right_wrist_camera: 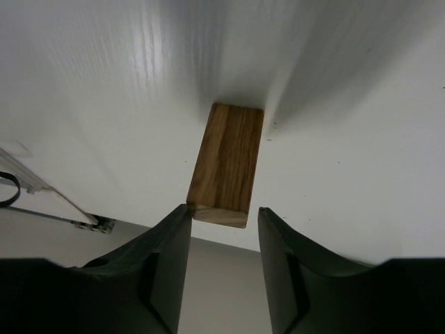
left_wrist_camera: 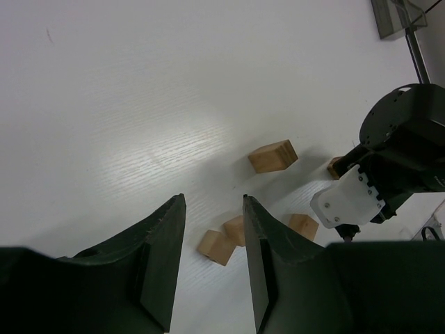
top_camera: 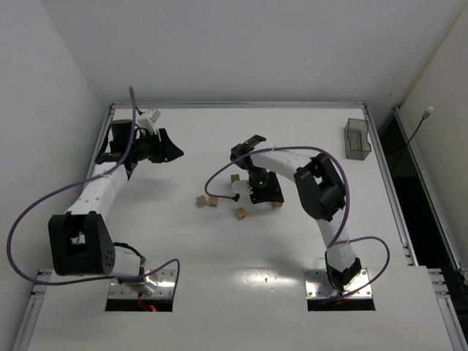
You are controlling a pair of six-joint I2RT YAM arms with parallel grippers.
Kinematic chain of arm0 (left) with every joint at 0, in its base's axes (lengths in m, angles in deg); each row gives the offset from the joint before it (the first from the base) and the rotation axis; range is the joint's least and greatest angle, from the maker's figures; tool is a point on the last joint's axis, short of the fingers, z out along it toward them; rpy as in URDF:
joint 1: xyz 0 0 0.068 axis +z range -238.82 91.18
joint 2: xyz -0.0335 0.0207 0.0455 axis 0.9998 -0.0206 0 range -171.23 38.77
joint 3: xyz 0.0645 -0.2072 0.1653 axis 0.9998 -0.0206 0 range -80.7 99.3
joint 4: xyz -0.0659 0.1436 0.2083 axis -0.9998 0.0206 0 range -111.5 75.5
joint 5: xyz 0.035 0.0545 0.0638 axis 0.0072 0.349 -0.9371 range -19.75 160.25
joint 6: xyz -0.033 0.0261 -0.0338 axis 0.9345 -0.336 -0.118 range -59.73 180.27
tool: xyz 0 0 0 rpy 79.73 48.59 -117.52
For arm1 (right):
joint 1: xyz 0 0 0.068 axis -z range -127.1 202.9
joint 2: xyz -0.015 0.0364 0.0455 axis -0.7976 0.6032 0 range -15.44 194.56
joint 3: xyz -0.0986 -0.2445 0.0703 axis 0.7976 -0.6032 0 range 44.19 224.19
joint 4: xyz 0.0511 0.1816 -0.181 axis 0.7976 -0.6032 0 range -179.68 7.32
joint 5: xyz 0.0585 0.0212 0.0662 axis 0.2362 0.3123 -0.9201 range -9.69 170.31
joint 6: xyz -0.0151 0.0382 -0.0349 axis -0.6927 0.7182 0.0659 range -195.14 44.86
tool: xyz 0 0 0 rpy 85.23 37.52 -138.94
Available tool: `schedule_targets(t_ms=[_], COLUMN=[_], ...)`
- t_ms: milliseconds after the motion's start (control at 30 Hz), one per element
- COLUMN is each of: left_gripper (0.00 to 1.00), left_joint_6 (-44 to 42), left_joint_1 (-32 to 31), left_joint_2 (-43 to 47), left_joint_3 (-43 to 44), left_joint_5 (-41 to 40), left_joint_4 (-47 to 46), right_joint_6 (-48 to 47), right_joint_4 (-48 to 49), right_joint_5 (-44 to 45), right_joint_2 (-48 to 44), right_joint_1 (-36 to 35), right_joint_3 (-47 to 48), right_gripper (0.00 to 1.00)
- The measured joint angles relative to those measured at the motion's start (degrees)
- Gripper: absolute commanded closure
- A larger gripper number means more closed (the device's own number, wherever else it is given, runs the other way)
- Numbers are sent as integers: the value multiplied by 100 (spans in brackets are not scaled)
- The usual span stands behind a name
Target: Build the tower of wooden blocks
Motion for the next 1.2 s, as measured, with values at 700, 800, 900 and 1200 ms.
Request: schedule_targets(t_ms=[700,800,900,1200], left_gripper=[65,65,65,64], left_joint_6=[28,33,59,310], left_joint_1=[0,0,0,0], left_joint_2=[2,20,142,535], left_joint_3=[-125,-243,-474,-737], left_joint_5=[4,4,-2,-529], left_joint_4=[-74,-146,-267,-332], right_joint_6=[138,286,667,3021], right_joint_4=[13,136,778,2953], right_joint_5=[-1370,-1816,-2063,-2527], right_joint_2=[-369,-966,-1956,-4382], right_joint_1=[269,695,1084,1283], right_joint_3=[155,188,-243,-3099], right_gripper=[52,52,52,54])
